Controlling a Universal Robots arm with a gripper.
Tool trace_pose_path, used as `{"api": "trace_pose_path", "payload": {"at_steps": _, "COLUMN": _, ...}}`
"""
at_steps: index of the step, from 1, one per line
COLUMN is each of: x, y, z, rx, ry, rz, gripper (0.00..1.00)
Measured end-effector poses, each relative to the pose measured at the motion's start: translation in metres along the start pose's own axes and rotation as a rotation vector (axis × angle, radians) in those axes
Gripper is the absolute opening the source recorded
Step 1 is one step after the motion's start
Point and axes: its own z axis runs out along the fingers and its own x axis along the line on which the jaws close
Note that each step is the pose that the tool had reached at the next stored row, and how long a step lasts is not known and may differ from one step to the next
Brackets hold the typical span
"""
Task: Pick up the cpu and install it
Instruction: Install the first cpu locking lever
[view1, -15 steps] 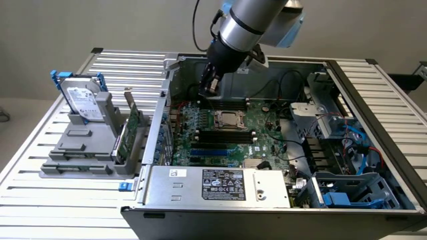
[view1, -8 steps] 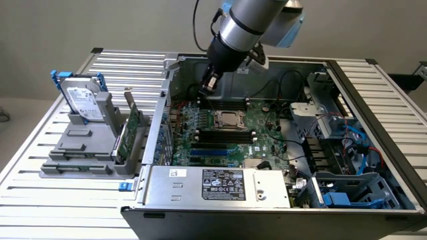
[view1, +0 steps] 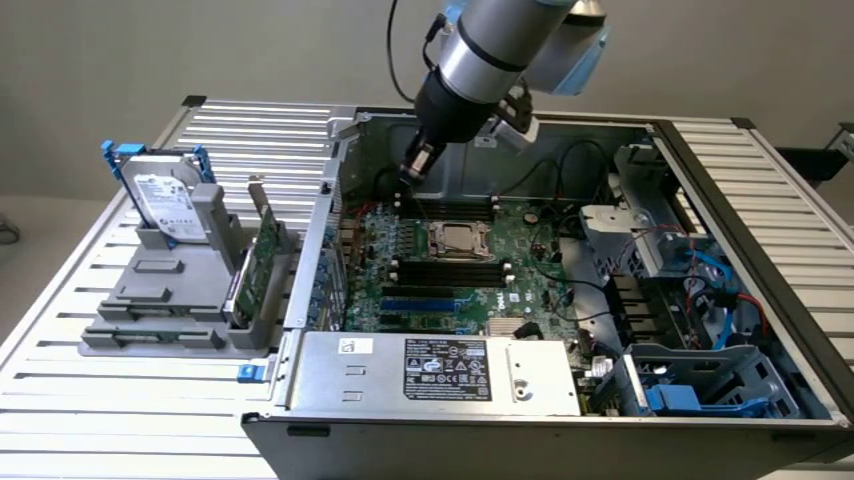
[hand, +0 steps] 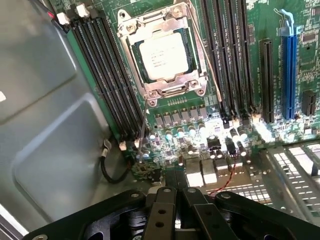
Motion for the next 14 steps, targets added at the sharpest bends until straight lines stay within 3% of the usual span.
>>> {"api": "trace_pose_path", "payload": {"at_steps": 3, "x": 0.0, "y": 0.0, "z": 0.0, "rx": -0.0034, "ry": 0.0197, "rz": 0.044, "gripper": 0.11}}
{"api": "trace_pose_path", "payload": {"at_steps": 8, "x": 0.0, "y": 0.0, "z": 0.0, "rx": -0.0079, "ry": 0.0451, "rz": 0.101, "gripper": 0.11}}
{"api": "trace_pose_path", "payload": {"at_steps": 12, "x": -0.0001, "y": -0.0002, "z": 0.0001, "rx": -0.0115, "ry": 0.061, "rz": 0.136, "gripper": 0.11}}
{"api": "trace_pose_path", "payload": {"at_steps": 14, "x": -0.0002, "y": -0.0007, "z": 0.0003, "rx": -0.0135, "ry": 0.0663, "rz": 0.146, "gripper": 0.11}}
